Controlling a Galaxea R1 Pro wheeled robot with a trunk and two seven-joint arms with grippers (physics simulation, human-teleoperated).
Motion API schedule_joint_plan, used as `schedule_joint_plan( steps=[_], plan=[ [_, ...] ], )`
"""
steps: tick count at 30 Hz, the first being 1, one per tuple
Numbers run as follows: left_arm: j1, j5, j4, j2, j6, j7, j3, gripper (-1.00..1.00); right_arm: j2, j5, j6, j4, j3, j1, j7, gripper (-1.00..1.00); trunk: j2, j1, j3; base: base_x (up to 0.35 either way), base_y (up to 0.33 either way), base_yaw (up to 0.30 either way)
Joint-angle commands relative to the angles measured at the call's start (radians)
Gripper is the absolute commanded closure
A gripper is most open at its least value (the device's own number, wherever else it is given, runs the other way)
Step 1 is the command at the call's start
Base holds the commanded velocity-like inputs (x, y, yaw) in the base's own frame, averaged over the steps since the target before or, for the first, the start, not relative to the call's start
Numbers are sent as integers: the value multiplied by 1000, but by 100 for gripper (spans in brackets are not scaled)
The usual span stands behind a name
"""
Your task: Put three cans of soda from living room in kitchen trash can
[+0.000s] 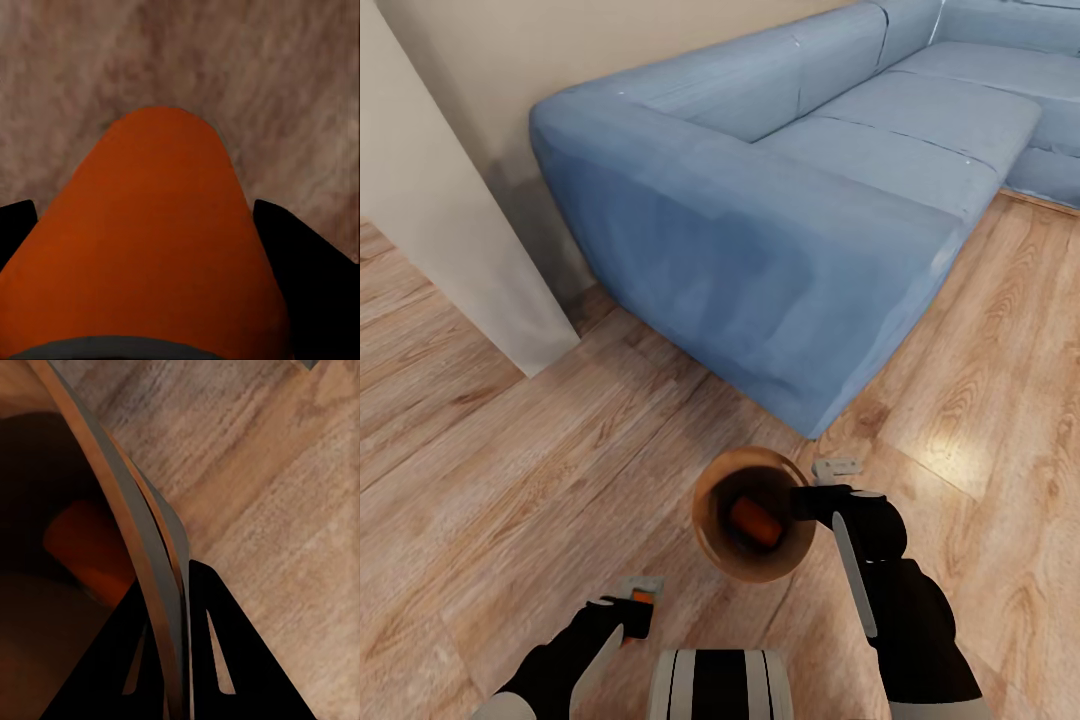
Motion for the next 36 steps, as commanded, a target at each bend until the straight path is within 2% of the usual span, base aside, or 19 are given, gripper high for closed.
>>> schedule_joint_plan(
  steps=[1,3,4,9,15,21,30,33,34,36],
  plan=[
    [0,-1,-48,2,10,-3,0,100,0,-23,0,0,0,0,3,100,0,0,0,0,0,0],
    [-1,-1,-149,5,42,-5,0,100,-1,-23,0,0,0,0,3,100,0,0,0,0,0,0],
    [-1,-1,-274,10,120,-5,0,100,-1,-23,0,0,0,0,3,100,0,0,0,0,0,0],
    [7,2,-598,33,345,-6,0,100,-1,-23,0,-1,0,0,3,100,0,0,0,0,0,0],
    [13,1,-801,36,497,-4,0,100,-1,-23,0,-1,0,0,3,100,0,0,0,0,0,0],
    [14,2,-873,39,562,-5,-1,100,-1,-23,0,0,0,0,3,100,0,0,0,0,0,0],
    [13,10,-898,45,596,-15,14,100,-2,-23,0,-1,-1,0,3,100,0,0,0,0,0,0],
    [13,20,-899,111,600,-18,82,100,-3,-23,0,-1,-1,0,3,100,0,0,0,0,0,0],
    [13,24,-900,120,600,-19,89,100,-3,-23,0,-1,-1,0,3,100,0,0,0,0,0,0],
    [12,53,-900,157,600,-20,113,100,-3,-23,0,-1,-1,0,3,100,0,0,0,0,0,0]
  ],
)
